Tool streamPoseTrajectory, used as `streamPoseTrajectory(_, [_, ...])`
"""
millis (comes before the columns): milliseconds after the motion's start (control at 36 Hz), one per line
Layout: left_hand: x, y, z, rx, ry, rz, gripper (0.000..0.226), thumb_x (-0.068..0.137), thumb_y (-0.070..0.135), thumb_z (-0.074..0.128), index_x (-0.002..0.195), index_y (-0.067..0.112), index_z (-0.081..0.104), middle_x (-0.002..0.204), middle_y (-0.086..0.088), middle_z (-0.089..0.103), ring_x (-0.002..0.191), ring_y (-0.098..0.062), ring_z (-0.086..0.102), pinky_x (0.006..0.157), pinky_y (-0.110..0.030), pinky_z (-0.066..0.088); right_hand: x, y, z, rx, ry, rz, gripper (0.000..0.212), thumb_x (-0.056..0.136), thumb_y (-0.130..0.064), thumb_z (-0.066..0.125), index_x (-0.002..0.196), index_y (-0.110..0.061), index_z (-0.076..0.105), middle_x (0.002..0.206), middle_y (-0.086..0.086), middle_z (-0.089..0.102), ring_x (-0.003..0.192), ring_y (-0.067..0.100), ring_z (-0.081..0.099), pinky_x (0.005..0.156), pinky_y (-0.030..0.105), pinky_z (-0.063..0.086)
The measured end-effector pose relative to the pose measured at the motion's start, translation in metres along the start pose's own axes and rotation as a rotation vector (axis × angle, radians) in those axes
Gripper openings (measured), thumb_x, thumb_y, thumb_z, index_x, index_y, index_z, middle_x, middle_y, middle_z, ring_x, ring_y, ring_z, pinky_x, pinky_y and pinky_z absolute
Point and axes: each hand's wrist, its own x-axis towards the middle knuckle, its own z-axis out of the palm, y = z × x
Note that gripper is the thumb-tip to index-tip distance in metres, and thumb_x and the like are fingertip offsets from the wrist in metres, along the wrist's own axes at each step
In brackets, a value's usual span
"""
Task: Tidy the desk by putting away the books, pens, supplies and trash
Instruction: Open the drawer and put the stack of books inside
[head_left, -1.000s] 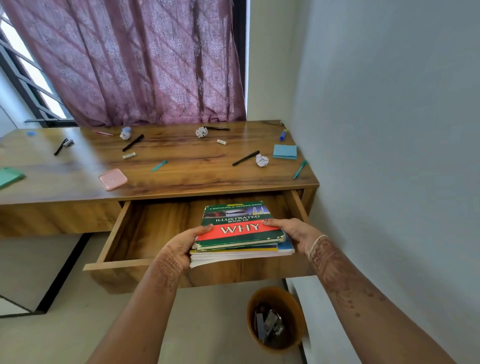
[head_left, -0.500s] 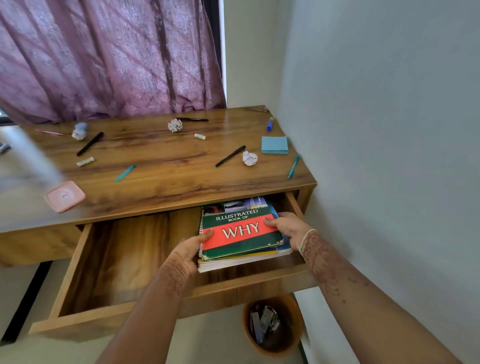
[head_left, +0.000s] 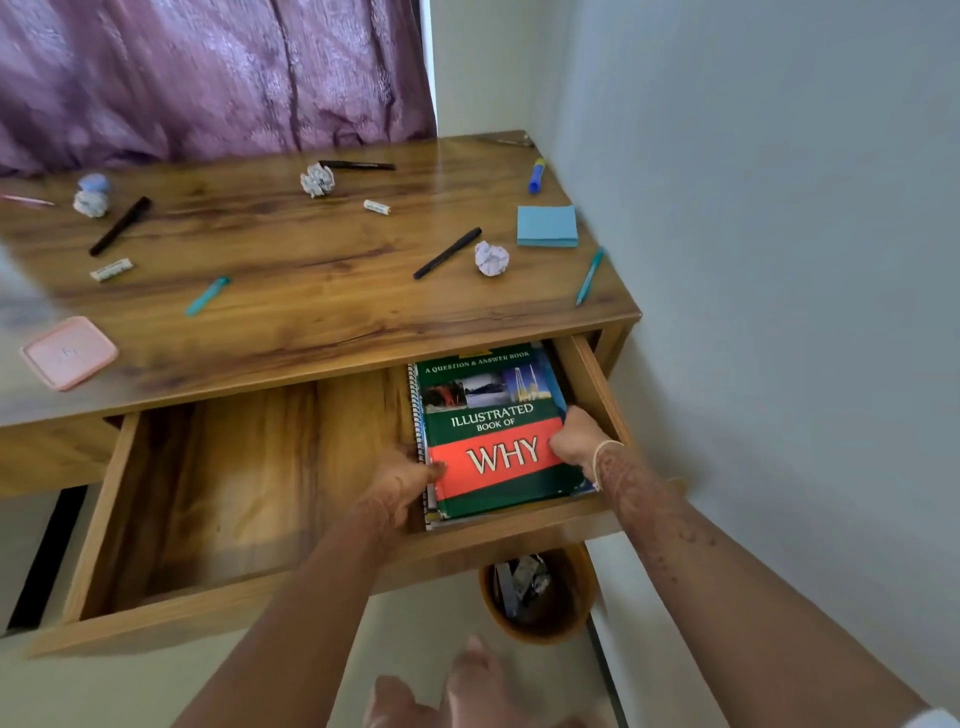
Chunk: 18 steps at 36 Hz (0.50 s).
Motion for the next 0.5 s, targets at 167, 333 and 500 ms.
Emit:
streamPoseTrajectory(167, [-0.001, -0.008, 0.017, 0.205, 0.113, 0.124, 0.039, 0.090, 0.020, 0.066, 0.125, 0.005, 0.055, 0.126, -0.015, 0.062, 0.104, -0.028, 0.062, 0.089, -0.036, 0.051, -0.008, -0.002, 0.000, -0.215, 0.067, -0.038, 0.032, 0.090, -0.009, 0.057, 0.121, -0.007, 0.049, 0.118, 0.015, 0.061, 0.106, 0.031, 0.062, 0.089, 0.039, 0.052])
streamPoseTrajectory(333, [-0.003, -0.011, 0.023, 0.521, 0.205, 0.223, 0.029, 0.090, 0.028, 0.063, 0.116, 0.014, 0.063, 0.121, -0.012, 0.055, 0.095, -0.025, 0.063, 0.072, -0.031, 0.058, -0.016, 0.008, -0.002, -0.384, 0.067, -0.124, 0.010, 0.091, -0.016, 0.059, 0.098, -0.010, 0.061, 0.099, 0.007, 0.067, 0.086, 0.024, 0.064, 0.074, 0.031, 0.052])
streamPoseTrajectory(500, [-0.006, -0.008, 0.024, 0.682, 0.235, 0.206, 0.037, 0.088, 0.037, 0.063, 0.121, 0.020, 0.061, 0.124, -0.014, 0.054, 0.108, -0.028, 0.059, 0.094, -0.039, 0.053, -0.021, 0.014, -0.008, -0.504, 0.135, -0.173, 0.006, 0.091, -0.015, 0.058, 0.086, -0.014, 0.054, 0.087, 0.004, 0.062, 0.074, 0.021, 0.057, 0.065, 0.029, 0.046])
